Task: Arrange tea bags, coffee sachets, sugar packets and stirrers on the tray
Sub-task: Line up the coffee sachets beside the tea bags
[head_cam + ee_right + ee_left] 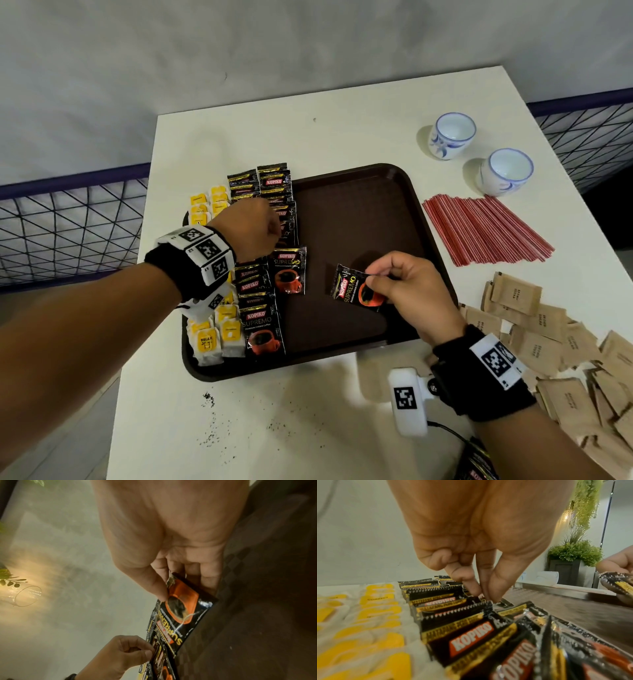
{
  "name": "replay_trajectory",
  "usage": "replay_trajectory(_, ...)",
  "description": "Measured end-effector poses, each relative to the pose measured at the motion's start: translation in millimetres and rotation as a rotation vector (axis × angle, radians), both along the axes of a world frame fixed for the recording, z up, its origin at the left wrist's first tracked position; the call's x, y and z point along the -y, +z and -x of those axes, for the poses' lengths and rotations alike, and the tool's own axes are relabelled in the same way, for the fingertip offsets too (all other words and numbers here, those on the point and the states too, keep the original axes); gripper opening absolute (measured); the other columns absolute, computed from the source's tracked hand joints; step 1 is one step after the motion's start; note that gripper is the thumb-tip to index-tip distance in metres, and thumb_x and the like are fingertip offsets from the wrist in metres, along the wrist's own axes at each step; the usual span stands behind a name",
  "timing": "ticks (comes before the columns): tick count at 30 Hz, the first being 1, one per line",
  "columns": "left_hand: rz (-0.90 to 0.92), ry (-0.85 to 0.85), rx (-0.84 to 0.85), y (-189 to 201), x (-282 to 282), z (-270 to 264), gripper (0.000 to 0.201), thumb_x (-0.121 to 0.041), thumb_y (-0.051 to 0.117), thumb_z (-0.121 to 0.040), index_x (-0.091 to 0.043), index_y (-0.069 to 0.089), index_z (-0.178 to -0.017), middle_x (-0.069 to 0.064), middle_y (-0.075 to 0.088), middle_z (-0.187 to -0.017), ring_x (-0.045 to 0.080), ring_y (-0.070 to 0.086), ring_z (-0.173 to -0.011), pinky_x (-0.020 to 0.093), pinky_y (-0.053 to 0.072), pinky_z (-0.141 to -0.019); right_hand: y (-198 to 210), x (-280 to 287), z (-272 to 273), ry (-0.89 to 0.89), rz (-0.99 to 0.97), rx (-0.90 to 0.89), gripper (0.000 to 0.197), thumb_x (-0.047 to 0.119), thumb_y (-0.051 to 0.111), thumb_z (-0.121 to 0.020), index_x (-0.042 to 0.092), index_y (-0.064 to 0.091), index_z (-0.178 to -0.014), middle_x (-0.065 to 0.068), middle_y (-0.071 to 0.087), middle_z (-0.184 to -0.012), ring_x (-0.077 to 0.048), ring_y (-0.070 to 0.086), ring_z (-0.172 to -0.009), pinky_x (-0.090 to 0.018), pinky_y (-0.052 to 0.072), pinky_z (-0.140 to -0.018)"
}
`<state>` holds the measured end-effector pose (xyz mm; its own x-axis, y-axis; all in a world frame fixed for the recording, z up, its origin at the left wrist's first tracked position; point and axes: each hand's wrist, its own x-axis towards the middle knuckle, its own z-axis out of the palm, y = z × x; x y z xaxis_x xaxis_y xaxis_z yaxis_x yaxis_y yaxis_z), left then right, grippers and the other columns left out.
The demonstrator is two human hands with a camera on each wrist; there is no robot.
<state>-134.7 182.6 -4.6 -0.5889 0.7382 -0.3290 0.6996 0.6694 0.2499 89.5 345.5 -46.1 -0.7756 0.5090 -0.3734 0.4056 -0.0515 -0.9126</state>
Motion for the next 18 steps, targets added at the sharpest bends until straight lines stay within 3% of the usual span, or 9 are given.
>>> replay_trajectory(2,0.012,-0.012,-0.016,-2.7,1.4,1.8,0.018,-0.013,0.060,-0.085,-0.015,0.078,-0.089,-0.002,0.061,-0.086,0.015,0.058,-0.077,0.024,0.040,-0.064,-1.1,1.0,1.5,-0.003,0.015,0.002,0.017,0.000,0.072,-0.085,0.016,0.071,-0.080,-0.012,0.070,-0.081,-0.013,0.067,-0.069,-0.023,0.051,-0.061)
replay_trajectory(5,-0.026,-0.009,-0.050,-4.5,2.5,2.2,0.018,-0.016,0.059,-0.086,-0.019,0.076,-0.091,-0.002,0.053,-0.092,0.019,0.057,-0.084,0.027,0.041,-0.068,-2.9,1.3,3.8,-0.011,0.022,0.020,0.015,0.002,0.073,-0.085,0.017,0.072,-0.081,-0.012,0.072,-0.082,-0.011,0.066,-0.068,-0.020,0.048,-0.059)
replay_trajectory(8,-0.163,-0.045,-0.030,-0.5,-0.9,-4.8,0.017,-0.015,0.061,-0.085,-0.023,0.075,-0.090,-0.004,0.060,-0.093,0.017,0.060,-0.087,0.029,0.047,-0.075,-4.0,3.1,5.9,-0.034,0.105,0.020,0.013,0.000,0.072,-0.085,0.013,0.071,-0.082,-0.013,0.067,-0.074,-0.019,0.064,-0.069,-0.028,0.050,-0.059)
replay_trajectory(10,-0.210,-0.052,0.089,7.1,-5.6,-13.6,0.016,-0.016,0.064,-0.085,-0.028,0.074,-0.091,-0.012,0.065,-0.093,0.007,0.060,-0.085,0.024,0.048,-0.077,-3.5,5.5,7.1,-0.054,0.210,0.000,0.014,-0.005,0.069,-0.086,0.008,0.069,-0.082,-0.007,0.062,-0.069,-0.021,0.064,-0.068,-0.032,0.053,-0.060)
replay_trajectory(12,-0.204,-0.043,0.300,13.3,-10.6,-22.6,0.013,-0.021,0.069,-0.087,-0.029,0.073,-0.097,-0.016,0.069,-0.091,-0.001,0.062,-0.085,0.014,0.044,-0.075,-1.2,9.1,8.6,-0.056,0.280,-0.016,0.014,-0.006,0.068,-0.087,0.007,0.067,-0.082,-0.009,0.060,-0.073,-0.022,0.065,-0.071,-0.031,0.056,-0.061)
replay_trajectory(15,-0.211,-0.013,0.586,15.6,-15.2,-32.6,0.019,-0.026,0.075,-0.084,-0.023,0.073,-0.103,-0.007,0.074,-0.089,0.004,0.069,-0.086,0.017,0.052,-0.080,2.9,15.7,12.4,-0.050,0.341,-0.037,0.014,-0.008,0.066,-0.087,0.005,0.065,-0.082,-0.011,0.058,-0.078,-0.024,0.067,-0.076,-0.031,0.060,-0.061)
replay_trajectory(18,-0.207,0.012,0.606,14.9,-15.0,-31.8,0.016,-0.019,0.078,-0.082,-0.018,0.073,-0.098,0.000,0.075,-0.082,0.009,0.070,-0.073,0.018,0.054,-0.071,2.3,22.3,16.8,-0.032,0.352,-0.026,0.014,-0.009,0.066,-0.088,0.004,0.065,-0.082,-0.008,0.060,-0.076,-0.023,0.069,-0.076,-0.037,0.062,-0.067)
